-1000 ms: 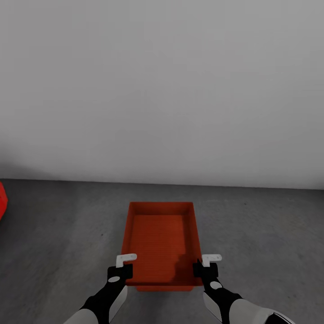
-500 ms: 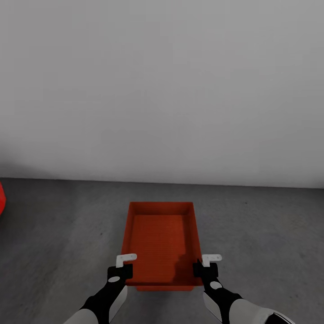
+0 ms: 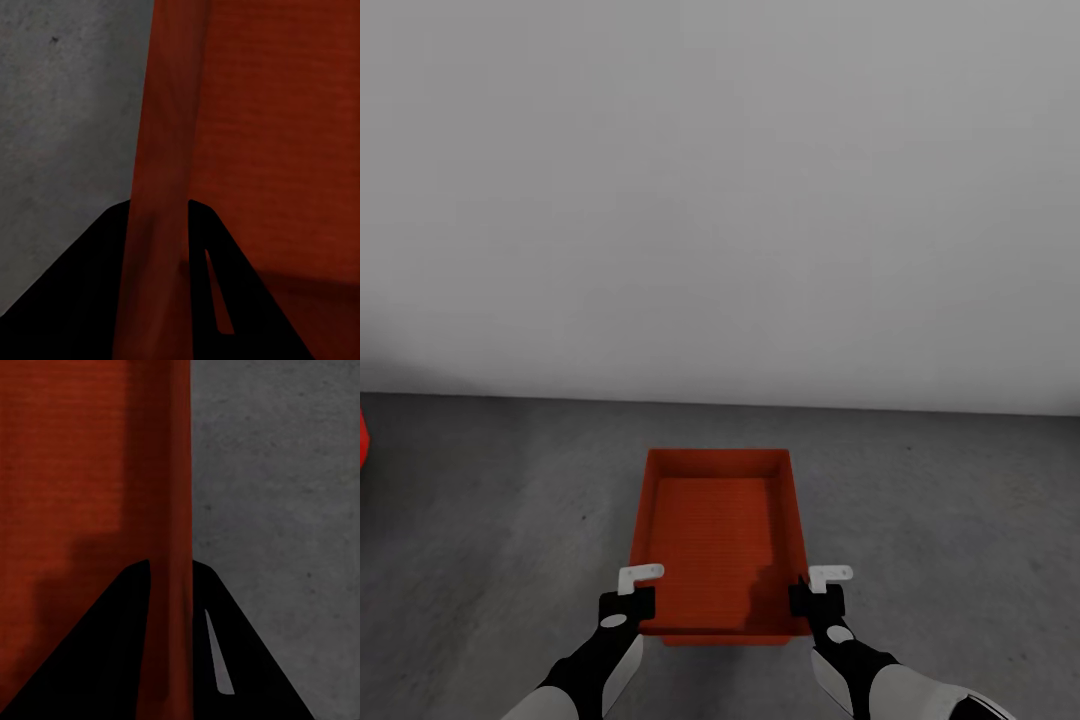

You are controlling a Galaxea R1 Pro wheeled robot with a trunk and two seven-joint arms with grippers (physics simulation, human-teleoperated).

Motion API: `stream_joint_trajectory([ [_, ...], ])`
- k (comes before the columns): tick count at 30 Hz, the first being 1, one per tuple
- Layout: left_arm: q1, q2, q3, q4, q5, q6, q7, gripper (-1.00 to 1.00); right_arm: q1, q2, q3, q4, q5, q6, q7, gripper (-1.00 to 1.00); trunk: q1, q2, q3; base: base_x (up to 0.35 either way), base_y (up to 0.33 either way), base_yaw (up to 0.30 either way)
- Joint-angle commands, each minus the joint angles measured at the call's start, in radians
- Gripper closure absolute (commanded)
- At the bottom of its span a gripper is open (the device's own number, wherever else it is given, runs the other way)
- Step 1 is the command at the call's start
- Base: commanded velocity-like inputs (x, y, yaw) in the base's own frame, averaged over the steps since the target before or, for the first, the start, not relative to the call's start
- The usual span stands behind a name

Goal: Move the two storage containers from the living room to the garage. In the garage, place one container on the floor and stack the other container on top of it (either order is fine).

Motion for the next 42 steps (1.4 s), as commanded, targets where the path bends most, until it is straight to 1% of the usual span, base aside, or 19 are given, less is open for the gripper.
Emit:
stream_joint_trajectory([
  [1,-0.001,0.038,0.038,0.000,0.010,0.000,0.017,1.00,-0.001,-0.008,-0.045,-0.001,-0.006,-0.009,0.001,1.00,0.004,-0.008,-0.004,0.000,0.000,0.000],
  [2,-0.001,0.038,0.039,0.000,0.010,0.000,0.017,1.00,-0.001,-0.008,-0.045,-0.001,-0.006,-0.009,0.001,1.00,0.008,-0.015,-0.007,0.000,0.000,0.000],
  [11,-0.001,0.038,0.038,0.000,0.010,0.000,0.017,1.00,-0.001,-0.008,-0.045,-0.001,-0.006,-0.009,0.001,1.00,0.008,-0.015,-0.007,0.000,0.000,0.007],
  [17,-0.001,0.038,0.038,0.000,0.010,0.000,0.017,1.00,-0.001,-0.008,-0.045,-0.001,-0.006,-0.009,0.001,1.00,0.008,-0.015,-0.007,0.000,0.000,0.132],
  [21,-0.001,0.037,0.038,-0.001,0.010,0.000,0.042,1.00,-0.001,-0.008,-0.045,-0.001,-0.006,-0.009,0.001,1.00,0.008,-0.015,-0.007,0.000,0.000,0.058],
  [23,-0.001,0.037,0.038,-0.001,0.010,-0.001,0.067,1.00,-0.001,-0.008,-0.045,-0.001,-0.006,-0.009,0.001,1.00,0.008,-0.015,-0.007,0.000,0.000,0.017],
  [28,-0.001,0.037,0.038,-0.001,0.011,-0.001,0.087,1.00,-0.001,-0.008,-0.045,-0.001,-0.006,-0.009,0.001,1.00,0.008,-0.015,-0.007,0.000,0.000,0.005],
  [42,-0.001,0.041,0.037,0.009,0.011,0.000,0.082,1.00,-0.001,-0.008,-0.045,-0.001,-0.006,-0.009,0.001,1.00,0.008,-0.015,-0.007,0.000,0.000,0.000],
])
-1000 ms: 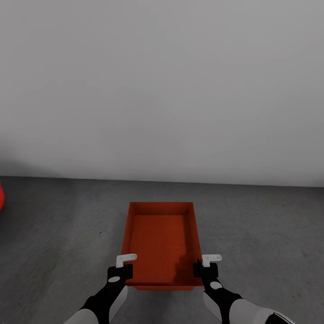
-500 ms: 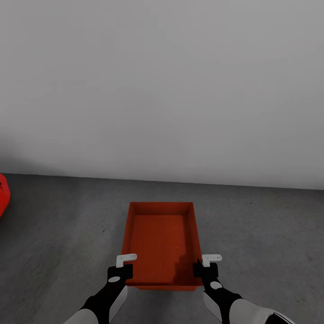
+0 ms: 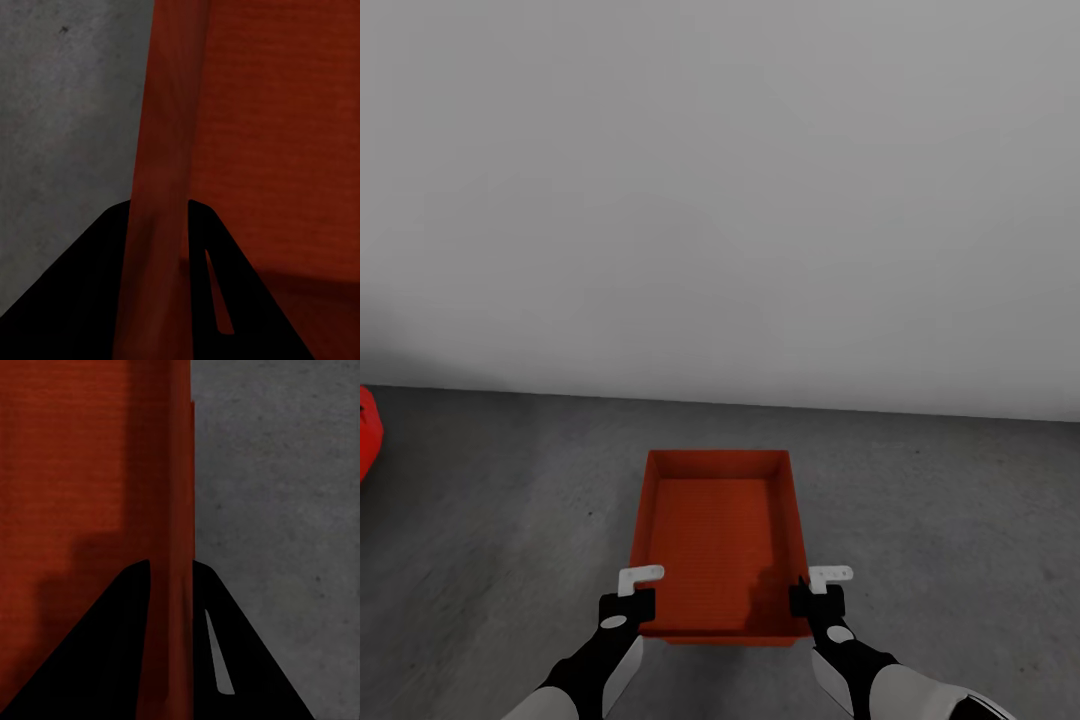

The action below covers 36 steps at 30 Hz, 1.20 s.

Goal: Move the two storage containers from the living room to the garage. In the garage, place one container on the floor and stack the other container on top of it (either order is fine).

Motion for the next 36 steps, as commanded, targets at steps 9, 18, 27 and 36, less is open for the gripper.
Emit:
stream_joint_trajectory([
  [9,0.000,0.044,0.026,0.004,0.016,0.000,0.081,1.00,-0.001,-0.007,-0.049,-0.001,-0.004,-0.016,0.001,1.00,0.000,0.000,-0.001,0.015,0.000,0.000],
  [18,0.000,0.044,0.024,-0.005,0.015,-0.001,0.082,1.00,-0.001,-0.007,-0.049,-0.001,-0.004,-0.017,0.001,1.00,0.000,0.000,-0.001,0.085,-0.032,0.000],
  [27,0.000,0.044,0.023,-0.005,0.016,-0.001,0.082,1.00,-0.001,-0.007,-0.049,-0.001,-0.004,-0.017,0.001,1.00,0.000,0.000,-0.001,0.005,-0.002,-0.001],
  [36,0.000,0.044,0.023,-0.005,0.016,-0.001,0.083,1.00,-0.001,-0.006,-0.049,-0.001,-0.004,-0.017,0.001,1.00,0.000,0.000,-0.001,0.000,0.000,-0.103],
])
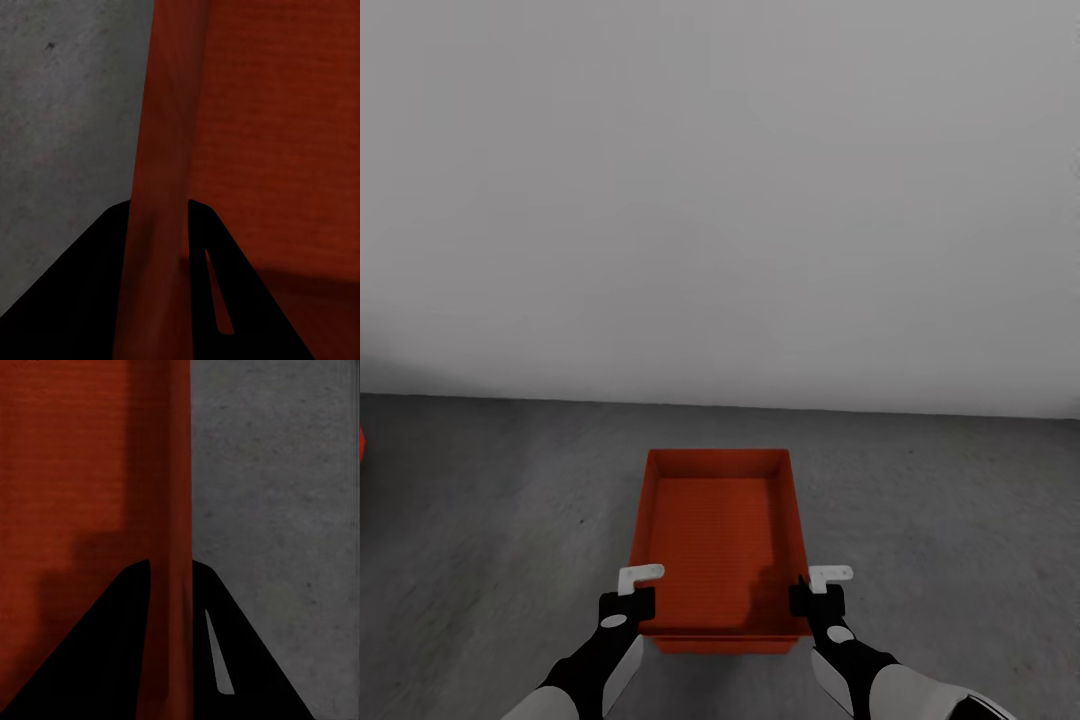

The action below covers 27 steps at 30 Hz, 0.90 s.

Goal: Move the two storage containers from the living room to the garage. In the garage, place one container on the floor and stack the other container on top of it (either order is fine).

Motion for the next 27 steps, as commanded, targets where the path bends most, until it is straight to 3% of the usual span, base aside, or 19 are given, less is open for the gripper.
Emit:
stream_joint_trajectory([
  [1,0.000,0.042,0.030,0.001,0.012,0.000,0.081,1.00,-0.001,-0.007,-0.045,-0.001,-0.007,-0.009,0.001,1.00,0.000,0.000,-0.001,0.000,0.000,-0.040],
  [21,0.000,0.040,0.030,0.001,0.012,0.000,0.086,1.00,-0.001,-0.007,-0.044,-0.001,-0.007,-0.009,0.001,1.00,0.000,0.000,-0.001,0.000,0.000,-0.005],
  [27,0.000,0.039,0.030,0.001,0.012,0.000,0.086,1.00,-0.001,-0.007,-0.044,-0.001,-0.007,-0.009,0.001,1.00,0.023,-0.042,-0.019,0.000,0.000,0.000],
])
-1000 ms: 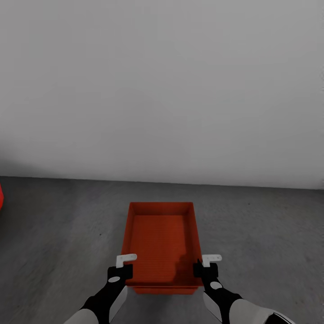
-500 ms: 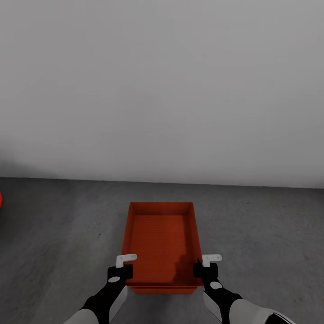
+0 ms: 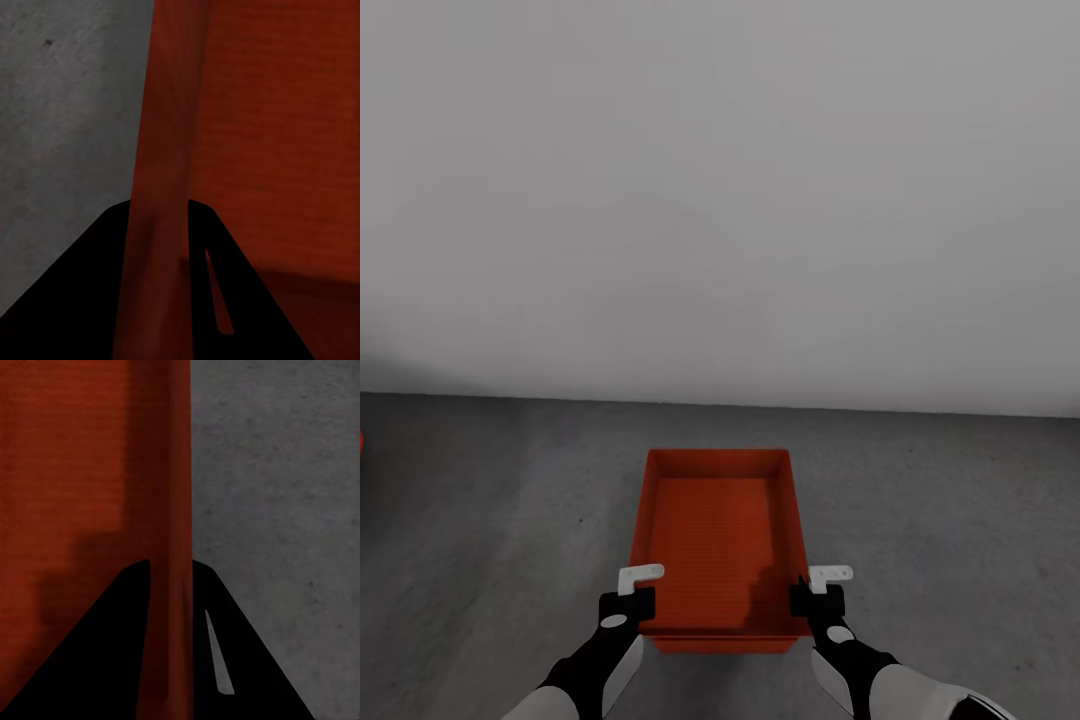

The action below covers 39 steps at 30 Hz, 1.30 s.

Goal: Move the two storage containers from the living room to the garage. In the garage, place one container on the floor and stack the other container on top of it (either order is fine).

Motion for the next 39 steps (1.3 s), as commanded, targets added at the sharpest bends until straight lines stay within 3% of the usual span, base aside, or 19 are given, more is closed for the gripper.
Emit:
stream_joint_trajectory([
  [1,-0.001,0.039,0.030,0.001,0.012,0.000,0.086,1.00,-0.001,-0.007,-0.045,-0.001,-0.006,-0.009,0.001,1.00,0.004,-0.008,-0.004,0.000,0.000,0.000],
  [20,-0.001,0.039,0.030,0.001,0.012,0.000,0.087,1.00,-0.001,-0.007,-0.045,-0.001,-0.006,-0.009,0.001,1.00,0.077,-0.141,-0.063,0.000,0.000,0.000],
  [35,-0.001,0.039,0.032,0.000,0.013,-0.001,0.090,1.00,-0.001,-0.007,-0.046,-0.001,-0.006,-0.007,0.001,1.00,0.077,-0.141,-0.063,0.000,0.000,0.000],
  [39,-0.001,0.038,0.031,0.000,0.013,-0.001,0.090,1.00,-0.001,-0.007,-0.046,-0.001,-0.006,-0.009,0.001,1.00,0.092,-0.169,-0.076,0.000,0.000,0.000],
])
